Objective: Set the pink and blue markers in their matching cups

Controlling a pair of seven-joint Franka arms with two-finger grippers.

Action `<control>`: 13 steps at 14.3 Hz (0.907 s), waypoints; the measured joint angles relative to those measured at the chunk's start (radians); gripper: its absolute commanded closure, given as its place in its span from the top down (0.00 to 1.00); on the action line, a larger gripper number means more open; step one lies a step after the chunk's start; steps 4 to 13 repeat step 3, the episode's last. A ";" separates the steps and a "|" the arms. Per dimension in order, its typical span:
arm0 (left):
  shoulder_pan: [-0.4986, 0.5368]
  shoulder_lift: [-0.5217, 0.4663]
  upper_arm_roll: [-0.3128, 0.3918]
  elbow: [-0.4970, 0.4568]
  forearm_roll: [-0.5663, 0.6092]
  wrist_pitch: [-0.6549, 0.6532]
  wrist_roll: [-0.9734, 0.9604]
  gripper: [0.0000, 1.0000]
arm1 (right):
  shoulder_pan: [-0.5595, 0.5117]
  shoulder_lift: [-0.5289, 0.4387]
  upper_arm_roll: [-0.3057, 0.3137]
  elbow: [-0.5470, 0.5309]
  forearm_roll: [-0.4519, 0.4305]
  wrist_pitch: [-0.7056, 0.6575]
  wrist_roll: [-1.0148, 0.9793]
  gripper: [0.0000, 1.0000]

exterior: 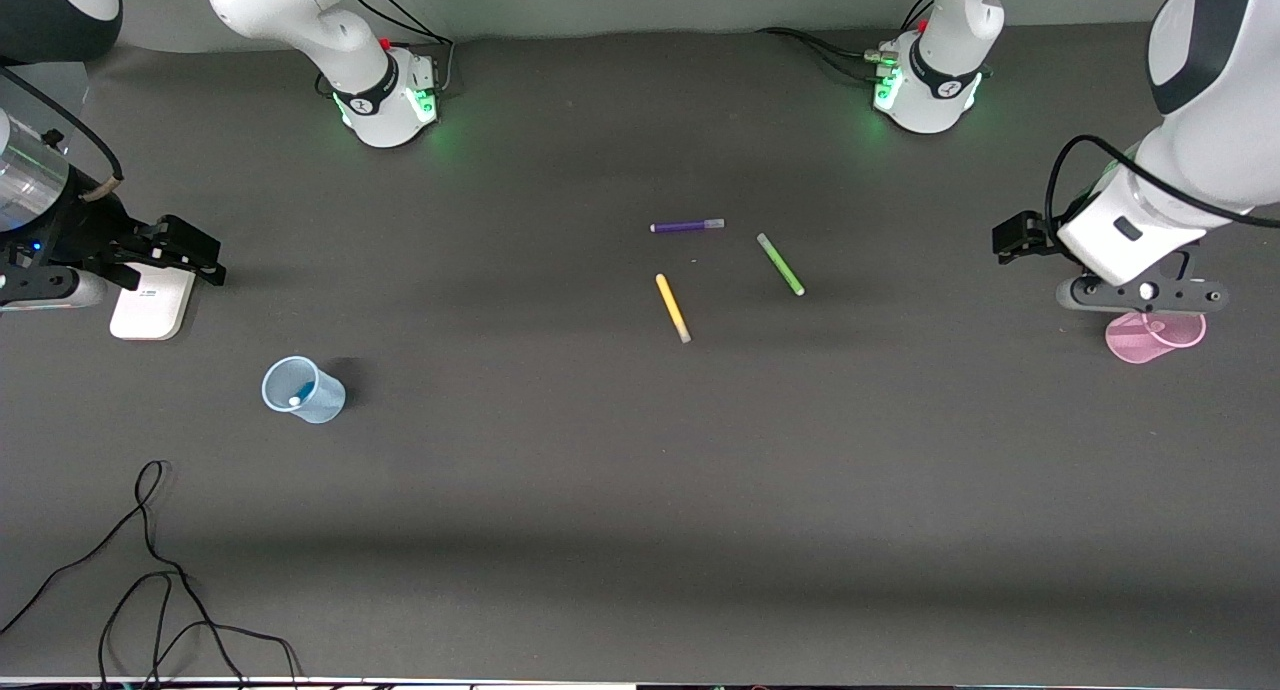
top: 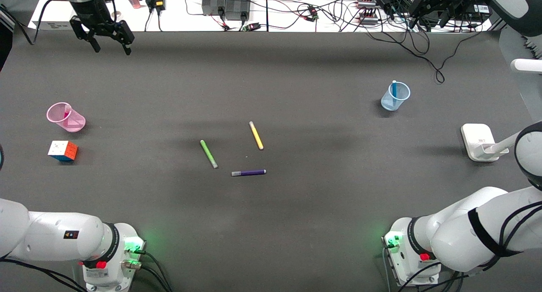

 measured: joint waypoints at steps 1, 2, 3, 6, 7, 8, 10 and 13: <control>0.004 -0.007 0.002 -0.015 0.000 0.006 0.009 1.00 | 0.000 0.002 0.000 -0.002 0.000 0.001 0.000 1.00; 0.006 -0.006 0.003 -0.017 0.000 0.007 0.013 1.00 | 0.000 0.004 0.000 -0.003 0.000 0.002 0.000 1.00; 0.006 -0.005 0.003 -0.017 0.000 0.008 0.014 1.00 | 0.000 0.006 0.000 -0.003 0.000 0.002 0.000 1.00; 0.006 -0.005 0.003 -0.017 0.000 0.008 0.014 1.00 | 0.000 0.006 0.000 -0.003 0.000 0.002 0.000 1.00; 0.006 -0.005 0.003 -0.017 0.000 0.008 0.014 1.00 | 0.000 0.006 0.000 -0.003 0.000 0.002 0.000 1.00; 0.006 -0.005 0.003 -0.017 0.000 0.008 0.014 1.00 | 0.000 0.006 0.000 -0.003 0.000 0.002 0.000 1.00; 0.006 -0.005 0.003 -0.017 0.000 0.008 0.014 1.00 | 0.000 0.006 0.000 -0.003 0.000 0.002 0.000 1.00; 0.006 -0.005 0.003 -0.017 0.000 0.008 0.014 1.00 | 0.000 0.006 0.000 -0.003 0.000 0.002 0.000 1.00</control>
